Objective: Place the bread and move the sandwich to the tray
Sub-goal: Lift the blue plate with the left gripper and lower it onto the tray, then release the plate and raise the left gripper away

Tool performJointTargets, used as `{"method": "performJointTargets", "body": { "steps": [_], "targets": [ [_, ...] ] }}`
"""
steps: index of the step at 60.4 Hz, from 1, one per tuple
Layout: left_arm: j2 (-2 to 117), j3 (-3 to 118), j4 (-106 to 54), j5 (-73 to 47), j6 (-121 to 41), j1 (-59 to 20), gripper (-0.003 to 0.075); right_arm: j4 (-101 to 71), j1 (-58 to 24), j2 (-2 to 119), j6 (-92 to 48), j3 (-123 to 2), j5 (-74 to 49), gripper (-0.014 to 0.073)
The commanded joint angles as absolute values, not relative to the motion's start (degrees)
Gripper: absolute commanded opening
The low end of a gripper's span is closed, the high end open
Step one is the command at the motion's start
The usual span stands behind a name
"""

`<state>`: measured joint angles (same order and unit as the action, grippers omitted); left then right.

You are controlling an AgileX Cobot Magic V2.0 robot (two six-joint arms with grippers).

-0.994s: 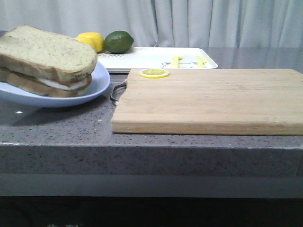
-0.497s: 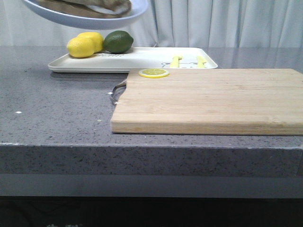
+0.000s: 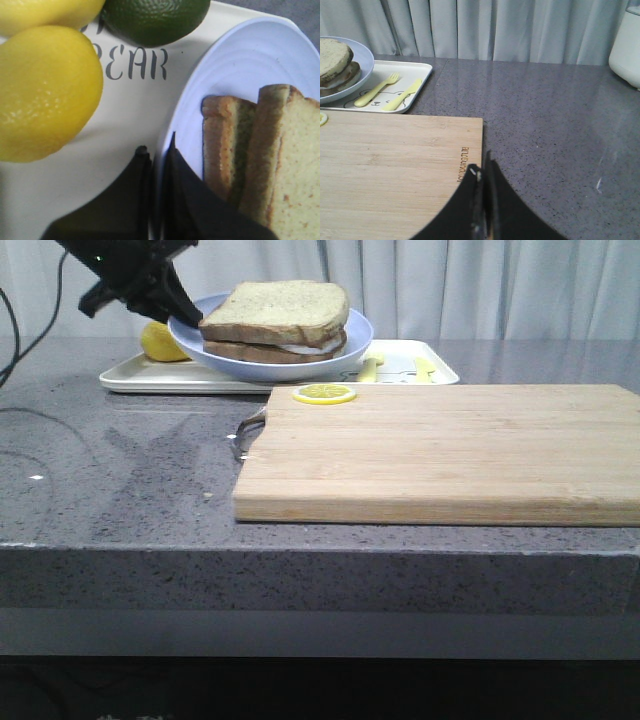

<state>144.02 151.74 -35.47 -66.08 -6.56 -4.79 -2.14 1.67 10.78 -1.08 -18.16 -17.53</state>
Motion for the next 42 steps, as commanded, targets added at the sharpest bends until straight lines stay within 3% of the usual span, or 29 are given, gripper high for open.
{"method": "performJointTargets", "body": {
  "steps": [1,11,20,29,38,42],
  "targets": [
    [140.9,155.2,-42.5,-63.1,-4.9,-5.0,-0.0018,-2.0,1.6,11.2,-1.2,-19.7,-13.1,-0.0058],
    [142.2,155.1,-42.5,-61.0,-4.9,-5.0,0.0024,-2.0,1.6,11.2,-1.2,-19.6,-13.1,-0.0058],
    [142.2,155.2,-42.4,-60.6,-4.9,-4.7,0.0224,-2.0,1.6,11.2,-1.2,-19.6,-13.1,-0.0058],
    [142.2,156.8,-42.4,-61.7,-4.9,-2.9,0.0356,-2.0,1.6,11.2,-1.2,-19.6,-13.1,-0.0058],
    [142.2,161.6,-42.4,-66.7,-4.9,-0.6,0.0368,-2.0,1.6,11.2,-1.2,-19.6,-13.1,-0.0058],
    [142.2,164.8,-42.4,-69.9,-4.9,0.0,0.0330,-2.0,1.6,11.2,-1.2,-19.6,-13.1,-0.0058]
  ]
}}
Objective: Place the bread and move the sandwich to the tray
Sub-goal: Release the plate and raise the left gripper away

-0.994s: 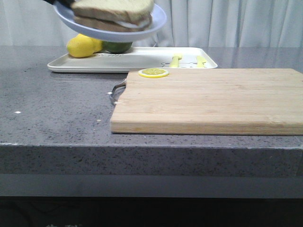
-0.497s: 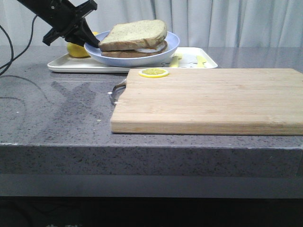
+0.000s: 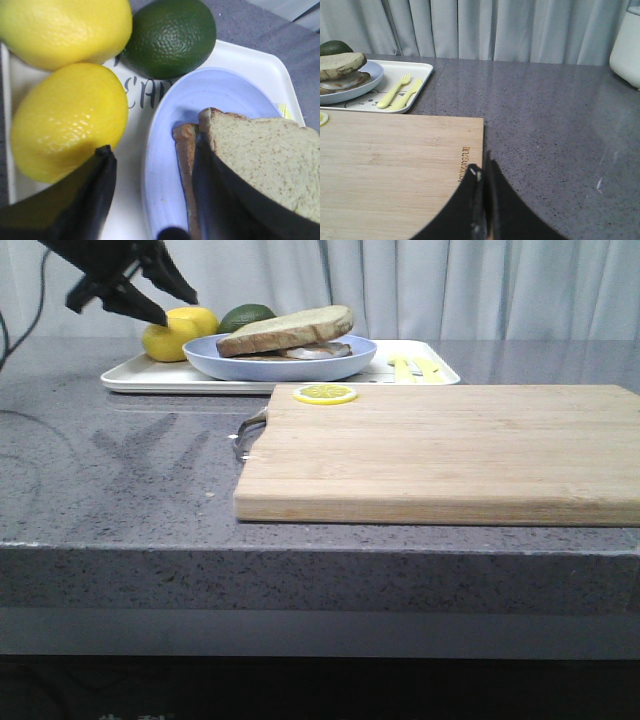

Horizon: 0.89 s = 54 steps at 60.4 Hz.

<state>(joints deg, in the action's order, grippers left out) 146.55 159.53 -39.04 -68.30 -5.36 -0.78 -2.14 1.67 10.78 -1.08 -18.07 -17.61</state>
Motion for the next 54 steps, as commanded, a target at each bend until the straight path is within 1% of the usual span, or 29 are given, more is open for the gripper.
{"method": "performJointTargets", "body": {
  "steps": [1,4,5,9,12,13,23,31,34,40,44,50,54],
  "targets": [
    [142.2,165.5,-42.4,-70.5,-4.9,0.1,0.0314,-2.0,1.6,11.2,-1.2,-19.6,-13.1,-0.0058],
    [142.2,167.7,-42.4,-72.0,-4.9,0.2,0.0253,-2.0,1.6,11.2,-1.2,-19.6,-13.1,-0.0058],
    [142.2,168.8,-42.4,-72.0,-4.9,0.2,0.0216,-2.0,1.6,11.2,-1.2,-19.6,-13.1,-0.0058],
    [142.2,171.5,-42.9,-72.0,-4.9,0.0,0.0109,-2.0,1.6,11.2,-1.2,-19.6,-13.1,-0.0058],
    [142.2,173.4,-43.4,-72.0,-4.9,-0.5,0.0000,-2.0,1.6,11.2,-1.2,-19.6,-13.1,-0.0058],
    [142.2,173.8,-43.4,-72.0,-4.9,-0.5,-0.0022,-2.0,1.6,11.2,-1.2,-19.6,-13.1,-0.0058],
    [141.0,174.6,-45.9,-72.0,-4.9,-2.1,-0.0019,-2.0,1.6,11.2,-1.2,-19.6,-13.1,-0.0058],
    [138.6,174.6,-44.4,-72.0,-4.9,-2.6,-0.0019,-2.0,1.6,11.2,-1.2,-19.6,-13.1,-0.0058],
    [137.3,174.6,-41.9,-72.0,-4.7,-2.9,-0.0019,-2.0,1.6,11.2,-1.2,-19.6,-13.1,-0.0058],
    [133.7,174.5,-32.1,-72.0,0.0,-4.3,-0.0019,-2.0,1.6,11.2,-1.2,-19.6,-13.1,-0.0058],
    [131.5,174.2,-26.7,-72.0,0.4,-5.8,-0.0019,-2.0,1.6,11.2,-1.2,-19.6,-13.1,-0.0058],
    [127.6,170.8,-18.6,-72.0,0.4,-9.4,-0.0019,-2.0,1.6,11.2,-1.2,-19.6,-13.1,-0.0058],
    [124.7,166.2,-12.0,-72.0,0.4,-11.9,-0.0019,-2.0,1.6,11.2,-1.2,-19.6,-13.1,-0.0058]
  ]
}}
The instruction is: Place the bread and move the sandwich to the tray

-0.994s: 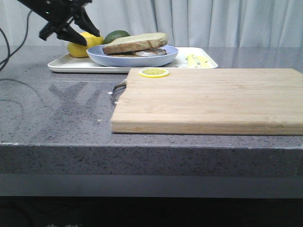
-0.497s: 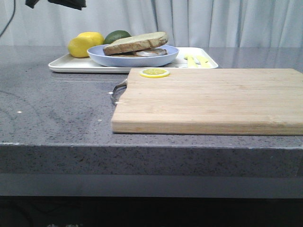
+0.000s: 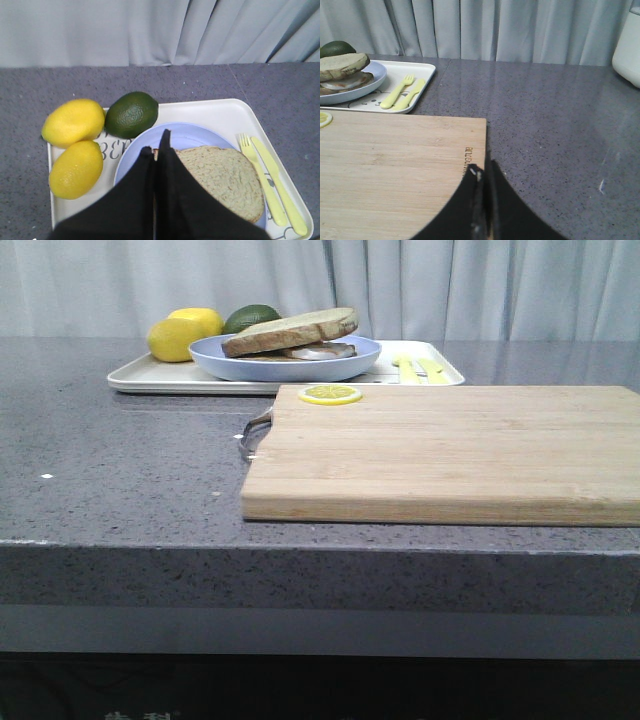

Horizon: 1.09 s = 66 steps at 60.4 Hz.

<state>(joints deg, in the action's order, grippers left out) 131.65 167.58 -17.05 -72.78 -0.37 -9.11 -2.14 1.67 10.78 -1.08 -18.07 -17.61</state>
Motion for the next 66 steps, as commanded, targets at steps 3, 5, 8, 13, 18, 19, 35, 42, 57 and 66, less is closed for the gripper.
{"method": "performJointTargets", "body": {
  "steps": [3,5,8,13,18,19,35,42,57,66],
  "targets": [
    [122.3,161.5,-7.3,-72.0,0.0,-13.6,-0.0019,-2.0,1.6,11.2,-1.2,-19.6,-13.1,-0.0058],
    [120.5,157.5,-4.4,-72.0,0.0,-14.7,-0.0019,-2.0,1.6,11.2,-1.2,-19.6,-13.1,-0.0058],
    [117.8,151.2,-0.7,-72.0,0.0,-15.9,-0.0019,-2.0,1.6,11.2,-1.2,-19.6,-13.1,-0.0058],
    [112.5,138.9,1.8,-72.0,0.0,-16.5,-0.0019,-2.0,1.6,11.3,-1.2,-19.6,-13.1,-0.0058],
    [107.8,128.7,2.1,-72.0,-0.7,-16.0,-0.0019,-2.0,1.6,11.3,-1.2,-19.6,-13.0,-0.0058],
    [107.0,127.2,2.1,-72.0,-0.8,-15.8,-0.0019,-2.0,1.6,11.3,-1.2,-19.6,-13.0,-0.0058],
    [89.2,100.0,2.0,-62.6,-0.8,-10.1,-0.0019,-2.0,1.6,11.3,-1.2,-19.6,-12.9,-0.0058],
    [80.2,88.8,1.8,-54.5,-0.8,-8.7,-0.0019,-2.0,1.6,11.3,-1.2,-19.6,-12.9,-0.0058],
    [62.0,67.9,1.0,-39.2,-0.8,-8.2,-0.0019,-2.0,1.6,11.3,-1.2,-19.6,-14.1,-0.0058],
    [52.2,56.7,0.0,-33.4,-0.8,-8.2,-0.0019,-2.0,1.6,11.3,-1.2,-19.6,-14.1,-0.0058]
  ]
}}
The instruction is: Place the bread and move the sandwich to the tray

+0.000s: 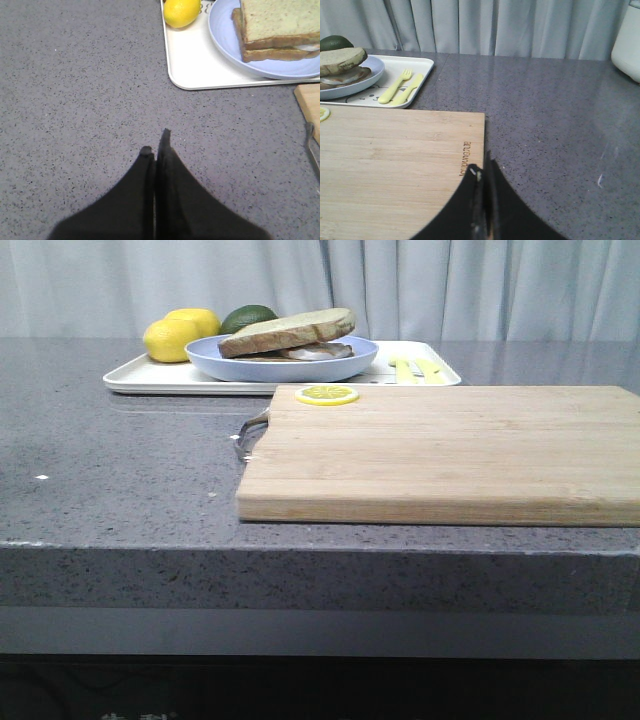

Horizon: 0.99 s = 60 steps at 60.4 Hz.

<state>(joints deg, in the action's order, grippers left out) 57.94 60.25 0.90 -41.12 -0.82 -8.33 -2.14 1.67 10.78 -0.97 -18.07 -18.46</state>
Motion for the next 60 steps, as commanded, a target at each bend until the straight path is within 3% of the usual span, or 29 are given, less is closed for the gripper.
{"method": "performJointTargets", "body": {
  "steps": [1,18,37,60],
  "targets": [
    [50.9,55.3,0.0,-32.7,-0.8,-8.2,-0.0019,-2.0,1.6,11.3,-1.2,-19.6,-14.1,-0.0058],
    [30.6,39.0,0.0,-30.4,-0.8,-8.2,-0.0019,-2.0,1.6,11.3,-1.2,-19.6,-14.1,-0.0058],
    [8.8,31.6,-0.5,-30.9,-0.8,-8.2,-0.0019,-2.0,1.6,11.3,-1.2,-19.6,-14.1,-0.0058],
    [4.0,31.1,-0.5,-31.0,-0.8,-8.2,-0.0019,-2.0,1.6,11.3,-1.2,-19.6,-14.1,-0.0058]
  ]
}}
